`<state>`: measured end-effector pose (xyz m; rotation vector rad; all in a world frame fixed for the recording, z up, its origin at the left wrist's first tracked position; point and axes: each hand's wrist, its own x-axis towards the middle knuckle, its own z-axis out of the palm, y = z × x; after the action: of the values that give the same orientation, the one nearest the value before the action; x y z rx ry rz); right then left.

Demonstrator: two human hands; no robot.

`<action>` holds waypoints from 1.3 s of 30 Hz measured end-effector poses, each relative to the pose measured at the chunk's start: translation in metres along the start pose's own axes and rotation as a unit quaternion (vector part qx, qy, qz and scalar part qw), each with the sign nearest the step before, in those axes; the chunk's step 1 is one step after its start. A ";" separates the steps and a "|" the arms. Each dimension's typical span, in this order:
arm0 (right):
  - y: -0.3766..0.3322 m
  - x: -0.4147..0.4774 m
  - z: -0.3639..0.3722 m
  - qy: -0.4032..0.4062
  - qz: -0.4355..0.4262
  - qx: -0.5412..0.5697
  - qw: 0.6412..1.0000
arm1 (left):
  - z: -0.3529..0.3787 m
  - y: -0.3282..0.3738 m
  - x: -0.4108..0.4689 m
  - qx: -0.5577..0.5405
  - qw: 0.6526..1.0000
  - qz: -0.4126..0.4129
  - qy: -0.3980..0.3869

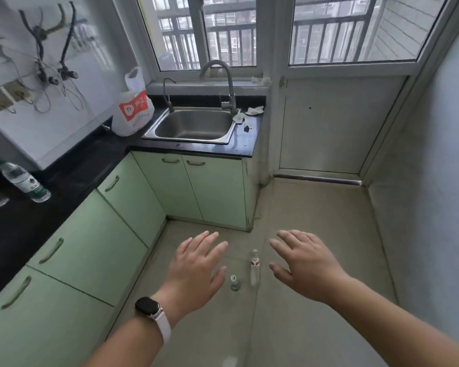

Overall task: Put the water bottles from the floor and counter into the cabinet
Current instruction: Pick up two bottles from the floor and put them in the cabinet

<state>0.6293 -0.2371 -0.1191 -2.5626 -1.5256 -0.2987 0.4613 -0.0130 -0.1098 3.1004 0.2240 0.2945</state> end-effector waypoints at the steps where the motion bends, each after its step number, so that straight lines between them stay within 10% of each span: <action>1: 0.006 0.003 0.002 0.000 -0.001 0.007 1.000 | 0.001 0.002 0.004 0.002 1.000 -0.005 -0.008; 39: 0.071 0.245 0.098 -0.163 -0.104 0.009 0.981 | 0.105 -0.128 0.149 -0.066 0.978 -0.191 -0.047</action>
<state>0.8152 -0.0402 -0.1559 -2.5346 -1.9015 0.1227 0.6082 0.1348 -0.1893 2.8478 0.7497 0.1425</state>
